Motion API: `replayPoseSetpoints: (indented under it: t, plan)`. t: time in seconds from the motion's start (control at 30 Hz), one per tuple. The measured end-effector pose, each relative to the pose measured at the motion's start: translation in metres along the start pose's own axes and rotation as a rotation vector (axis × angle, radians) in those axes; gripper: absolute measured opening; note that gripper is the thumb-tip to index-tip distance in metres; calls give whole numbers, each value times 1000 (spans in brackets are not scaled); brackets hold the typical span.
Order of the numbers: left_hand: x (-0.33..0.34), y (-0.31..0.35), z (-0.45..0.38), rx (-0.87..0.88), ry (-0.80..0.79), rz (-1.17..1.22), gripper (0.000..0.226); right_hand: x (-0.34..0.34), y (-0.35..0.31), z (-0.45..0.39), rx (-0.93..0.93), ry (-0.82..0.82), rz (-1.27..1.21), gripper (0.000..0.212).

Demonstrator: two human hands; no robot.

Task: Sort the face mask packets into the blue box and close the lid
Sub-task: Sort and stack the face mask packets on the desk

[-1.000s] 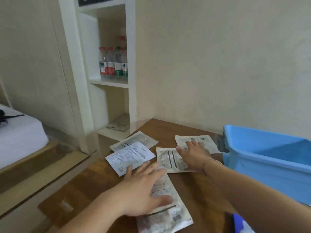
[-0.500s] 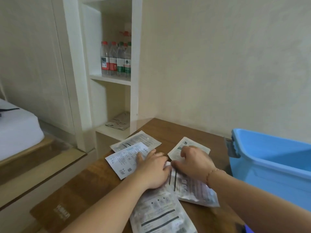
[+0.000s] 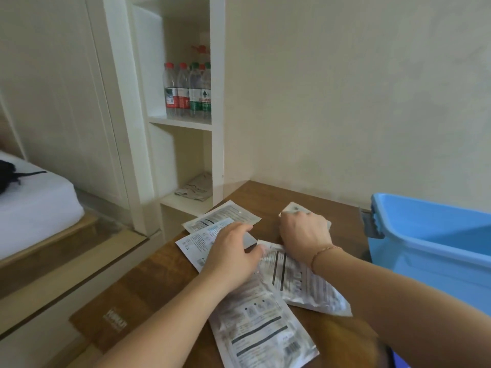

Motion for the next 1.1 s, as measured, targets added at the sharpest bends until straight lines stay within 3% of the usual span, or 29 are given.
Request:
replayPoseSetpoints:
  t: [0.17,0.27,0.37,0.43,0.47,0.53,0.77,0.93,1.1]
  plan:
    - [1,-3,1,-318,78,578,72,-72,5,8,11,393,-301,14]
    - [20,-1,3,-533,87,940,90,-102,10,29,28,550,-655,22]
    - [42,-1,9,-753,8,1284,100,-106,15,51,66,559,-874,18]
    - [52,-5,5,-798,4,1599,80,-98,21,61,100,488,-939,17]
    - [53,-9,7,-797,24,1647,63,-91,24,65,128,436,-974,17]
    - [52,-16,11,-795,67,1619,41,-78,32,72,185,311,-1075,14]
    - [33,-5,19,-711,49,1430,27,-70,48,100,305,3,-1204,2]
    - [12,8,24,-617,-112,1130,17,-67,74,138,481,-197,-1392,7]
    - [2,54,35,-398,-296,797,12,-77,104,205,551,-409,-1559,12]
Point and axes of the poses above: each hand's wrist, its own z-axis away from the middle knuckle, its own x-axis out of the palm, y = z × x, the point moved 8 cm from there along -z, towards the middle knuckle, and after that the axes turned 4 degrees about y, right-handed, at the moved point
